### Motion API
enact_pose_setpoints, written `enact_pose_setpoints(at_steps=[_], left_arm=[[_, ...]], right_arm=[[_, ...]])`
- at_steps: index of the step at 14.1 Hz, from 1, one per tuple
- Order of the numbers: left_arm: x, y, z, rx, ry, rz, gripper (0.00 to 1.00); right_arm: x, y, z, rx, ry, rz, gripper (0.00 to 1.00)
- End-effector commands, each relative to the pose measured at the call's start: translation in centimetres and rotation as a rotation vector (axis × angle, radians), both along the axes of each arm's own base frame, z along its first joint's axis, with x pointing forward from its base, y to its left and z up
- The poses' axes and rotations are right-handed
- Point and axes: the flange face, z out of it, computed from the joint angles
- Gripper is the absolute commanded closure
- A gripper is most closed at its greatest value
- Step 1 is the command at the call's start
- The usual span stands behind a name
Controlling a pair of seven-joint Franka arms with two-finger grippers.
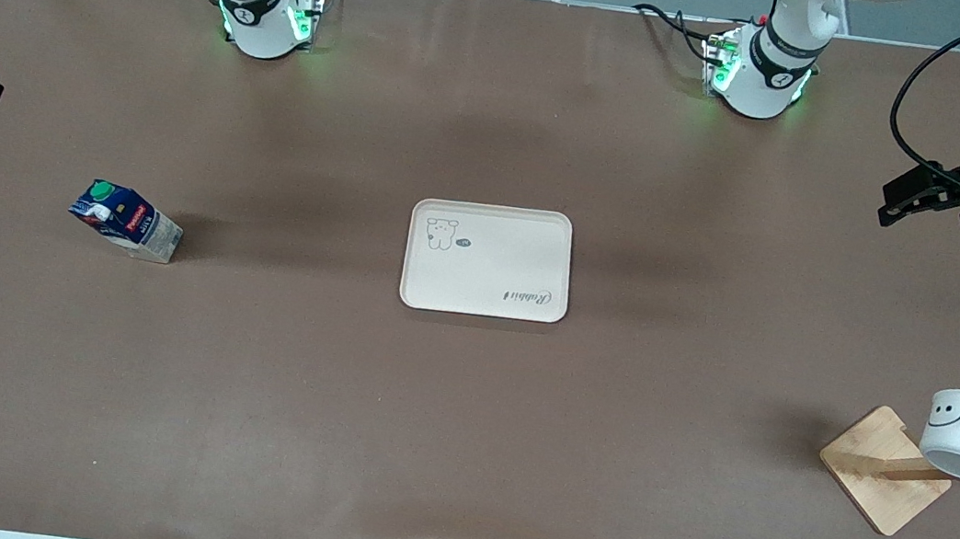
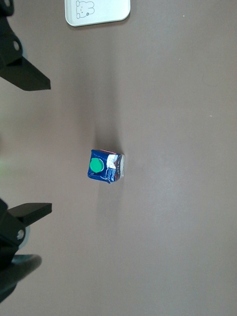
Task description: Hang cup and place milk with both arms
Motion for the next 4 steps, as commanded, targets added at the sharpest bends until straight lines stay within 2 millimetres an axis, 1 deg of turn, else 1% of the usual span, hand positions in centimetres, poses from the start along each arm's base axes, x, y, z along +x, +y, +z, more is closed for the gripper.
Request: enact_pose_setpoints(at_steps=[1,4], left_arm=[[0.22,-0.01,0.33,0.012,-0.010,-0.011,0.00],[0.14,0.00,0.27,0.013,-0.002,-0.013,0.00]], right_arm=[[-0.84,-0.16,0.38,-0.004,-0.007,-0.013,0.00],[-0.80,-0.25,0.30,-0.003,-0.005,-0.015,0.00]])
